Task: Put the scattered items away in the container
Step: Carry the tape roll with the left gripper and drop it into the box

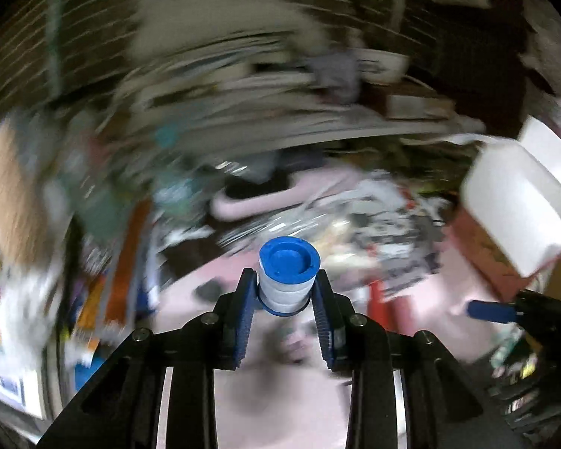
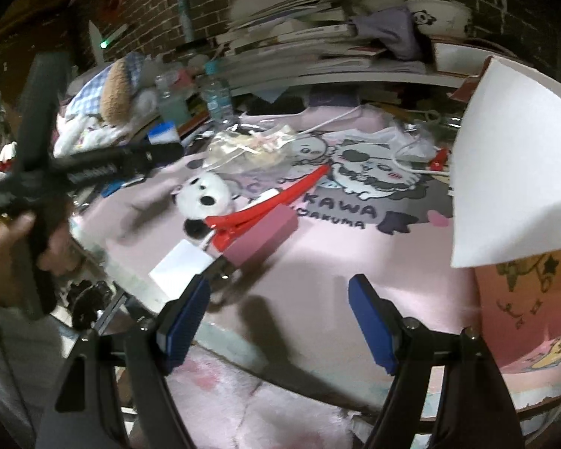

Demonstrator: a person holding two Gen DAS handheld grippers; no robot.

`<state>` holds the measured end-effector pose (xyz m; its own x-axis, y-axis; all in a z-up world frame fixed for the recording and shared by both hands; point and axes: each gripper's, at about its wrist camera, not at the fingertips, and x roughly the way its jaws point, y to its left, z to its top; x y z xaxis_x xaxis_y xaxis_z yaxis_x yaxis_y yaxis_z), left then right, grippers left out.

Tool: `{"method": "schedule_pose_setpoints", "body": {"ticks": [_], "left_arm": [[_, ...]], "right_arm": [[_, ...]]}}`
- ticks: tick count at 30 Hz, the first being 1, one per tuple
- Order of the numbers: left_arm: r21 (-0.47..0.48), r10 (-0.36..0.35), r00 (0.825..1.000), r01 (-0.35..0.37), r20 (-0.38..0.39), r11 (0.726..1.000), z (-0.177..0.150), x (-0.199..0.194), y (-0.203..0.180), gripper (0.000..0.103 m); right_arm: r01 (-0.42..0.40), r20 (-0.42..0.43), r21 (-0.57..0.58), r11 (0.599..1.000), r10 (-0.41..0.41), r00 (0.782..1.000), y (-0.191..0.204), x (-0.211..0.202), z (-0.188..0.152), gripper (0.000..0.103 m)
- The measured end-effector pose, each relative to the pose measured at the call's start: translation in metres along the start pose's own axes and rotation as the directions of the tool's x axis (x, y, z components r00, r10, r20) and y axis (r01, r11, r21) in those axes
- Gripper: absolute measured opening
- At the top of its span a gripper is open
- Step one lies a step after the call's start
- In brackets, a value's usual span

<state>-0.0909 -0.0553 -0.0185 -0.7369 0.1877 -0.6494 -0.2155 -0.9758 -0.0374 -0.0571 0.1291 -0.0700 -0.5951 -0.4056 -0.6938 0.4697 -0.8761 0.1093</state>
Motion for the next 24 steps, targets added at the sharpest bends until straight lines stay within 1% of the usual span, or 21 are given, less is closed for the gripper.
{"method": "schedule_pose_setpoints", "body": {"ticks": [2,3,4,6,7,8,9,11,12,14,15,17,18,19,20,24], "left_arm": [[0.09,-0.048,0.999,0.049,-0.015,0.995,0.021,-0.005,-0.027,0.025],[0.112,-0.065,0.998,0.066,-0.015,0.992,0.026,-0.008,-0.034,0.025],[0.156,-0.099,0.995,0.101,-0.019,0.983,0.039,-0.013,-0.048,0.025],[0.209,-0.136,0.991,0.137,-0.022,0.968,0.055,-0.021,-0.066,0.025],[0.248,-0.173,0.984,0.177,-0.037,0.952,0.067,-0.024,-0.081,0.025],[0.271,-0.196,0.979,0.203,-0.052,0.941,0.075,-0.025,-0.091,0.025],[0.309,-0.228,0.971,0.241,-0.079,0.92,0.084,-0.026,-0.105,0.025],[0.35,-0.248,0.962,0.273,-0.115,0.896,0.1,-0.024,-0.128,0.025],[0.355,-0.26,0.956,0.291,-0.133,0.888,0.104,-0.023,-0.135,0.025],[0.374,-0.299,0.934,0.353,-0.195,0.858,0.116,-0.018,-0.159,0.025],[0.386,-0.301,0.928,0.367,-0.222,0.847,0.119,-0.014,-0.17,0.025],[0.394,-0.294,0.916,0.385,-0.272,0.835,0.124,-0.004,-0.19,0.025],[0.39,-0.295,0.908,0.398,-0.299,0.83,0.125,0.0,-0.197,0.025],[0.385,-0.292,0.895,0.414,-0.337,0.825,0.127,0.008,-0.208,0.025],[0.384,-0.286,0.889,0.419,-0.358,0.823,0.127,0.013,-0.216,0.025],[0.408,-0.229,0.872,0.416,-0.432,0.813,0.127,0.036,-0.247,0.025]], "right_arm": [[0.021,0.01,-0.007,1.0,-0.021,1.0,-0.001,0.0,0.0,0.074],[0.025,0.012,-0.008,1.0,-0.025,1.0,-0.002,-0.001,-0.001,0.074],[0.028,0.012,-0.007,1.0,-0.028,1.0,-0.003,-0.002,-0.002,0.074],[0.025,0.018,0.005,1.0,-0.025,1.0,-0.007,-0.005,-0.005,0.074],[0.023,0.022,0.012,1.0,-0.023,1.0,-0.008,-0.006,-0.007,0.074],[0.022,0.026,0.019,1.0,-0.023,0.999,-0.01,-0.007,-0.008,0.074],[0.024,0.03,0.024,0.999,-0.025,0.999,-0.011,-0.007,-0.01,0.074],[0.022,0.031,0.033,0.999,-0.023,0.999,-0.013,-0.007,-0.011,0.074],[0.014,0.029,0.038,0.999,-0.015,0.999,-0.013,-0.006,-0.012,0.074],[-0.005,0.028,0.049,0.999,0.003,1.0,-0.015,-0.006,-0.013,0.074],[-0.004,0.03,0.049,0.999,0.003,1.0,-0.015,-0.007,-0.014,0.074],[-0.007,0.033,0.05,0.999,0.006,0.999,-0.016,-0.007,-0.015,0.074],[-0.013,0.034,0.052,0.999,0.011,0.999,-0.016,-0.008,-0.015,0.074],[-0.015,0.036,0.054,0.998,0.013,0.999,-0.016,-0.009,-0.016,0.074],[-0.017,0.039,0.056,0.998,0.015,0.999,-0.017,-0.009,-0.017,0.074],[-0.034,0.044,0.067,0.997,0.032,0.999,-0.019,-0.009,-0.018,0.074]]}}
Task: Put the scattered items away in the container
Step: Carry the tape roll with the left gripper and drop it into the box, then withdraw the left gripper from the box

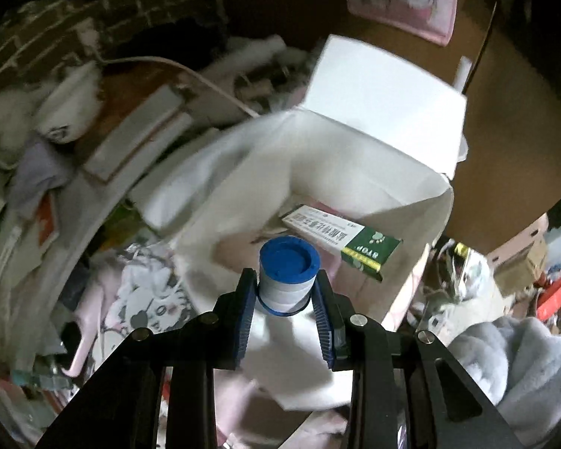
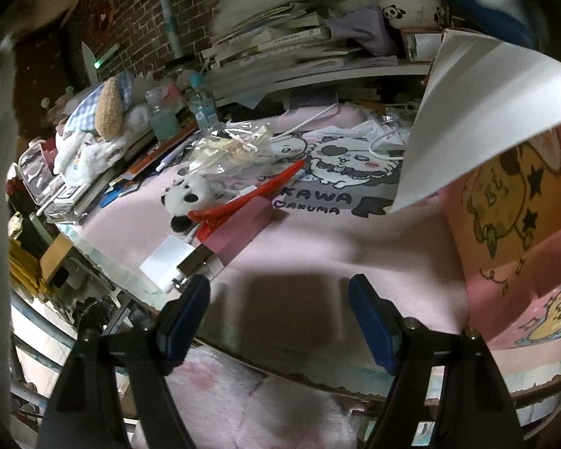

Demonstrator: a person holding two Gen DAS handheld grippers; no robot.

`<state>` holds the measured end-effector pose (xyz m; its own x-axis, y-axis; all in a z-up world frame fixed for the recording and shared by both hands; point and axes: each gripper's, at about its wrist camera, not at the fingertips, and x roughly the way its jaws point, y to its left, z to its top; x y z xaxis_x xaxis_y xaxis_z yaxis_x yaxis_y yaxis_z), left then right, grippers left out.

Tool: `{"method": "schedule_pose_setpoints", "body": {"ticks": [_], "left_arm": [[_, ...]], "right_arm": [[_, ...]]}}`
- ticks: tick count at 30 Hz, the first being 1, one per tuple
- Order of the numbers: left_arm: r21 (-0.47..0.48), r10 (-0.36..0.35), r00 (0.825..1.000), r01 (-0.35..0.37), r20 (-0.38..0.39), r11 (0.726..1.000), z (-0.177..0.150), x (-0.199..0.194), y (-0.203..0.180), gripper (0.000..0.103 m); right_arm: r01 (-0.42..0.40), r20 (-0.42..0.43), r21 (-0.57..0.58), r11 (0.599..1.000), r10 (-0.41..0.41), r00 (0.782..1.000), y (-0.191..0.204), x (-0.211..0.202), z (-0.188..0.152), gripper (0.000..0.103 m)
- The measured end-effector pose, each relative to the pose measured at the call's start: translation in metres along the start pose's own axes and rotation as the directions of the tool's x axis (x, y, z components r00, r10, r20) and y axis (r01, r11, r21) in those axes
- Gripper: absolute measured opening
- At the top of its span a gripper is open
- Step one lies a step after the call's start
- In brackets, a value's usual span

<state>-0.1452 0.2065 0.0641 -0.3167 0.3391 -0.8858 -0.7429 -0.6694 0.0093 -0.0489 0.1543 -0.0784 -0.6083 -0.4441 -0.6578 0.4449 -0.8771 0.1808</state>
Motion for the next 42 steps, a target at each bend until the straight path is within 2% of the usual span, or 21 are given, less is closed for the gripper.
{"method": "schedule_pose_setpoints", "body": {"ticks": [5,15,18,19,20,22,25,27,30,31,32,34,36,39,40,41,42], "left_arm": [[0.024,0.003,0.994,0.0,-0.105,1.0,0.016,0.028,-0.011,0.025],[0.015,0.027,0.988,-0.025,-0.154,1.0,0.019,0.053,-0.01,0.027],[0.022,0.039,0.99,-0.036,-0.139,0.999,0.018,0.051,-0.011,0.051],[0.023,0.05,0.99,-0.048,-0.128,0.999,0.018,0.049,-0.011,0.064],[0.024,0.047,0.992,-0.045,-0.114,0.999,0.018,0.047,-0.011,0.072],[0.029,0.054,0.994,-0.052,-0.091,0.998,0.018,0.041,-0.012,0.083],[0.051,0.088,0.996,-0.087,-0.033,0.995,0.016,0.028,-0.014,0.084],[0.038,0.109,0.993,-0.11,0.039,0.993,0.014,0.013,-0.011,0.084],[-0.011,0.164,0.969,-0.165,0.187,0.986,0.001,-0.026,-0.001,0.087],[-0.027,0.176,0.954,-0.175,0.244,0.984,-0.007,-0.038,0.004,0.095],[-0.058,0.21,0.931,-0.202,0.299,0.978,-0.019,-0.054,0.008,0.099],[-0.116,0.26,0.896,-0.233,0.361,0.966,-0.035,-0.07,0.017,0.099],[-0.189,0.325,0.867,-0.271,0.377,0.944,-0.057,-0.079,0.026,0.099],[-0.3,0.466,0.805,-0.372,0.368,0.879,-0.104,-0.091,0.037,0.099],[-0.338,0.51,0.779,-0.399,0.366,0.852,-0.12,-0.094,0.04,0.099],[-0.395,0.567,0.74,-0.43,0.361,0.812,-0.141,-0.097,0.044,0.099],[-0.423,0.595,0.721,-0.444,0.355,0.79,-0.152,-0.097,0.046,0.099]], "right_arm": [[-0.022,-0.002,0.007,1.0,0.022,1.0,-0.002,0.0,-0.002,0.074],[-0.039,0.008,0.015,0.999,0.039,0.999,-0.003,-0.003,-0.001,0.074],[-0.035,0.009,0.013,0.999,0.035,0.999,-0.003,-0.003,-0.001,0.074],[-0.035,0.009,0.013,0.999,0.035,0.999,-0.003,-0.003,-0.001,0.074],[-0.037,0.009,0.014,0.999,0.037,0.999,-0.004,-0.003,-0.001,0.074],[-0.038,0.008,0.015,0.999,0.038,0.999,-0.004,-0.003,-0.001,0.074],[-0.035,0.01,0.013,0.999,0.035,0.999,-0.004,-0.003,-0.001,0.074],[-0.032,0.011,0.016,0.999,0.032,0.999,-0.005,-0.002,-0.001,0.074],[-0.024,0.015,0.023,0.999,0.024,1.0,-0.006,-0.002,-0.001,0.074],[-0.021,0.017,0.024,0.999,0.02,1.0,-0.007,-0.003,-0.002,0.074],[-0.019,0.019,0.026,0.999,0.018,1.0,-0.008,-0.003,-0.003,0.074],[-0.023,0.023,0.035,0.999,0.022,1.0,-0.01,-0.005,-0.005,0.074],[-0.019,0.025,0.039,0.999,0.018,1.0,-0.011,-0.006,-0.006,0.074],[-0.018,0.036,0.038,0.999,0.017,0.999,-0.009,-0.008,-0.008,0.074],[-0.016,0.04,0.037,0.999,0.014,0.999,-0.007,-0.008,-0.008,0.074],[-0.01,0.049,0.034,0.999,0.009,0.999,-0.005,-0.009,-0.008,0.074],[-0.003,0.059,0.03,1.0,0.001,0.998,-0.003,-0.01,-0.008,0.074]]}}
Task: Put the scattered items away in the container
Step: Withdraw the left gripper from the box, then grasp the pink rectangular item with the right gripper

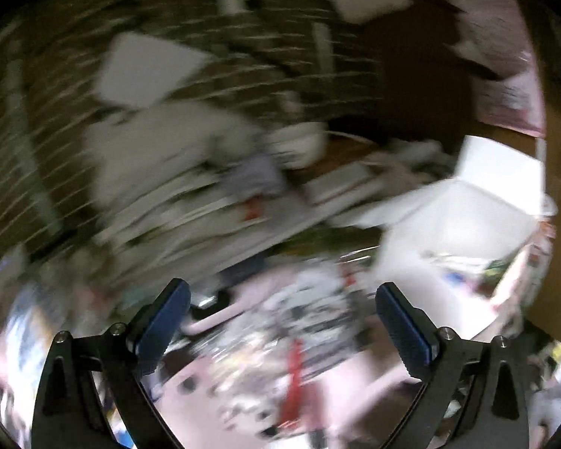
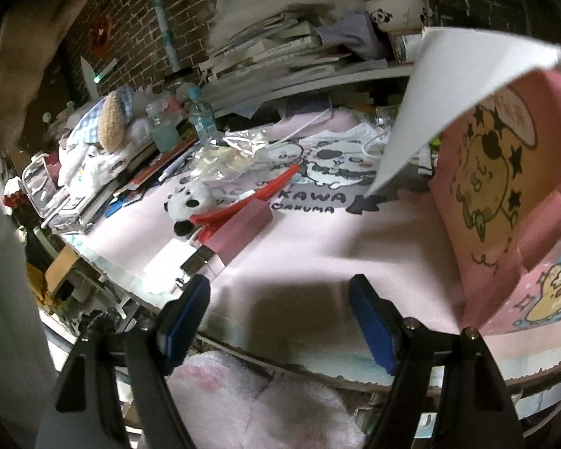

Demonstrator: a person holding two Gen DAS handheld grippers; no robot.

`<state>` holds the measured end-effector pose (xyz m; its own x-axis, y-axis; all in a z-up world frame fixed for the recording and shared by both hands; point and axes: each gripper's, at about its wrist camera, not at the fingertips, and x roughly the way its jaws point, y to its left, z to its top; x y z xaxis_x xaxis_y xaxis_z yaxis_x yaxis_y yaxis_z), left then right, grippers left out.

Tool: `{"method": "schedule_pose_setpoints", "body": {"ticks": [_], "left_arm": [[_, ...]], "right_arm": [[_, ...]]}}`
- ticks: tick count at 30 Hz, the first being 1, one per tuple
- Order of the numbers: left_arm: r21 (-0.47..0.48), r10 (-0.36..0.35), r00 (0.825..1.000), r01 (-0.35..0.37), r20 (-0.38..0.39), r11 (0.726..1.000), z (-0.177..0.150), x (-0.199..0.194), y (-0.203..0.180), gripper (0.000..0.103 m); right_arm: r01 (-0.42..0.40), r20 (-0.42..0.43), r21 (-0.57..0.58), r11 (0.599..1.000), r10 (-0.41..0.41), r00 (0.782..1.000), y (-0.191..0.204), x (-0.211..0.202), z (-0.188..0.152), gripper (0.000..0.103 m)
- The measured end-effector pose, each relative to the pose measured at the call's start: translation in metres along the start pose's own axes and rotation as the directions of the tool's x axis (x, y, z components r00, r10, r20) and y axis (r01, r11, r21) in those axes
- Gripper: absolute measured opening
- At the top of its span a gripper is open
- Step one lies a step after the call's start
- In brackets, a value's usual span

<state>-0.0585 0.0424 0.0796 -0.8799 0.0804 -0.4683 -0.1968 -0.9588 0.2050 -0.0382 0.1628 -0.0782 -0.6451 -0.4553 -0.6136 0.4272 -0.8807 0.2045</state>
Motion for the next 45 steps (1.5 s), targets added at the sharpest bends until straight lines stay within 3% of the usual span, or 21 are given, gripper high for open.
{"method": "schedule_pose_setpoints", "body": {"ticks": [2,5,10,14,17,25,31,37,38,42,45], "left_arm": [[-0.055,0.092,0.996,-0.092,0.005,0.994,-0.027,-0.009,0.021,0.099],[-0.126,0.162,0.987,-0.163,-0.023,0.978,-0.066,-0.016,0.047,0.099],[-0.213,0.142,0.989,-0.147,-0.038,0.966,-0.114,-0.025,0.067,0.099],[-0.237,0.139,0.989,-0.145,-0.042,0.961,-0.133,-0.028,0.073,0.099],[-0.239,0.122,0.992,-0.126,-0.032,0.963,-0.138,-0.03,0.071,0.099],[-0.233,0.09,0.996,-0.093,-0.023,0.968,-0.143,-0.026,0.065,0.099],[-0.232,0.075,0.997,-0.077,-0.019,0.97,-0.142,-0.024,0.062,0.099],[-0.226,0.072,0.997,-0.073,-0.009,0.971,-0.141,-0.025,0.06,0.099],[-0.226,0.071,0.997,-0.07,-0.006,0.972,-0.141,-0.026,0.06,0.099],[-0.229,0.066,0.998,-0.065,-0.003,0.971,-0.142,-0.026,0.061,0.099],[-0.239,0.061,0.998,-0.058,0.003,0.969,-0.142,-0.025,0.063,0.099]], "right_arm": [[0.01,0.017,-0.002,1.0,-0.01,1.0,0.005,-0.001,0.001,0.074],[0.018,0.033,-0.006,1.0,-0.018,0.999,0.013,0.0,0.002,0.074],[0.013,0.027,-0.043,0.999,-0.012,1.0,0.037,0.01,0.002,0.074],[0.025,0.016,-0.079,0.997,-0.024,1.0,0.056,0.02,-0.001,0.074],[0.114,0.038,-0.106,0.988,-0.111,0.993,0.062,0.026,-0.002,0.074],[0.219,0.061,-0.076,0.973,-0.214,0.975,0.047,0.024,-0.004,0.074],[0.209,0.05,-0.008,0.978,-0.208,0.977,0.027,0.025,-0.002,0.074],[0.212,0.101,-0.019,0.977,-0.209,0.973,0.036,0.035,0.002,0.073],[0.203,0.106,-0.005,0.979,-0.201,0.974,0.036,0.037,0.003,0.071],[0.217,0.129,-0.014,0.976,-0.214,0.968,0.036,0.042,0.002,0.046],[0.237,0.148,-0.027,0.971,-0.23,0.962,0.036,0.045,0.001,0.04]]}}
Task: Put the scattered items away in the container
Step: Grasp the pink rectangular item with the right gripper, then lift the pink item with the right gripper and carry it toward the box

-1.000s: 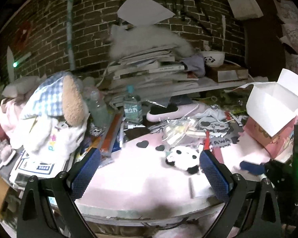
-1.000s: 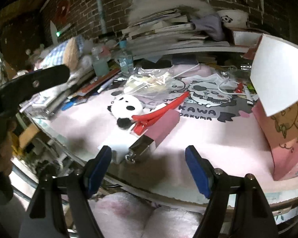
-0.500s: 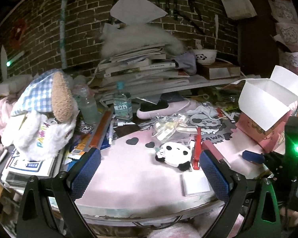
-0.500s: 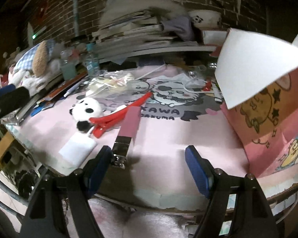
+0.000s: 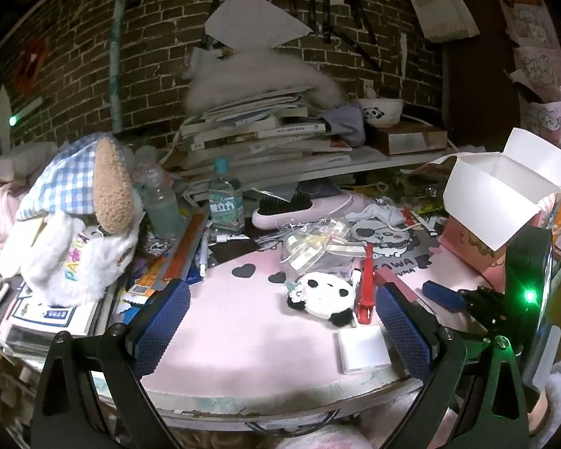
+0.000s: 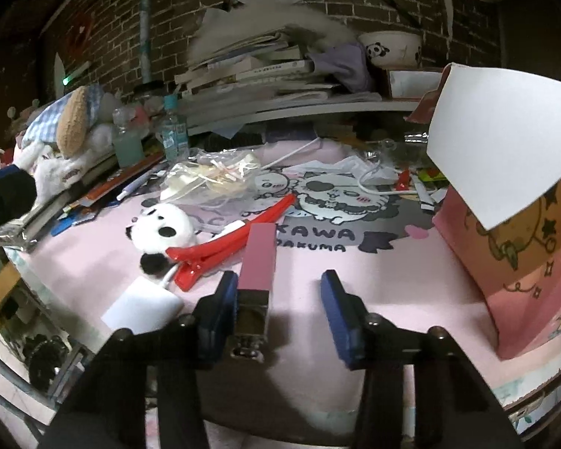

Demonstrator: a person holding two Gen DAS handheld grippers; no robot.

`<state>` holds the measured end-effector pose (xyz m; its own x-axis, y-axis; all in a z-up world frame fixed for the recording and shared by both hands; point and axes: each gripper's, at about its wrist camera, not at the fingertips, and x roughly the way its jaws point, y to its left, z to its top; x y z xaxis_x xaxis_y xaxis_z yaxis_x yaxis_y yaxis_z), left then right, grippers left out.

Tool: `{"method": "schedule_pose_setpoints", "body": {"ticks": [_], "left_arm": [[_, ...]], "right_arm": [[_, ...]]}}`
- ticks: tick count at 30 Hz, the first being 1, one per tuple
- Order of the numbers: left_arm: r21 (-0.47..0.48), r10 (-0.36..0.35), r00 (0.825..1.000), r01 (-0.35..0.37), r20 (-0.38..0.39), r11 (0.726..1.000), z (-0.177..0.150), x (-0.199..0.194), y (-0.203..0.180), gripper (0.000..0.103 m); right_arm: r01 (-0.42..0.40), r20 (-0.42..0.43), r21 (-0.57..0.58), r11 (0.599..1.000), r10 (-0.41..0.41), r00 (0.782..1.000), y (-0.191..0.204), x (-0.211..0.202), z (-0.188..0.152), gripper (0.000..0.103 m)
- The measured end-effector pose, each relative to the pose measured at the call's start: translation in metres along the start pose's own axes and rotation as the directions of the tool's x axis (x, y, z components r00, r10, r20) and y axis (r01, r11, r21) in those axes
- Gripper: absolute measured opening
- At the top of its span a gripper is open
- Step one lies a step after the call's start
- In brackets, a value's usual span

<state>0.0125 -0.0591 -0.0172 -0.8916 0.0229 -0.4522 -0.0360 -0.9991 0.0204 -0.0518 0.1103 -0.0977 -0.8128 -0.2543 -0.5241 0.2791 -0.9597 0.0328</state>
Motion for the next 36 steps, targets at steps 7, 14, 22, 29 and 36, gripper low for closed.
{"method": "schedule_pose_setpoints", "body": {"ticks": [7,14,22,29,36], "left_arm": [[-0.003,-0.003,1.0,0.003,-0.001,1.0,0.0,0.001,0.001,0.099],[-0.002,-0.005,1.0,0.005,0.001,1.0,-0.001,0.002,0.0,0.099],[-0.001,-0.01,1.0,0.01,0.005,1.0,0.0,0.002,0.001,0.099],[-0.021,-0.021,1.0,0.021,-0.003,1.0,-0.002,0.006,0.005,0.099],[-0.029,-0.06,0.997,0.059,-0.045,0.998,-0.006,0.017,0.001,0.099]], "right_arm": [[0.007,0.031,-0.027,1.0,-0.006,0.999,0.0,0.001,-0.002,0.015],[0.001,0.047,-0.017,1.0,0.0,0.999,-0.002,-0.001,-0.003,0.015],[0.002,0.125,-0.022,1.0,0.001,0.992,0.001,-0.02,0.004,0.015],[-0.073,0.173,-0.064,0.995,0.083,0.981,0.013,-0.04,0.03,0.015],[-0.164,0.186,-0.027,0.986,0.166,0.969,-0.009,-0.071,0.084,0.015]]}}
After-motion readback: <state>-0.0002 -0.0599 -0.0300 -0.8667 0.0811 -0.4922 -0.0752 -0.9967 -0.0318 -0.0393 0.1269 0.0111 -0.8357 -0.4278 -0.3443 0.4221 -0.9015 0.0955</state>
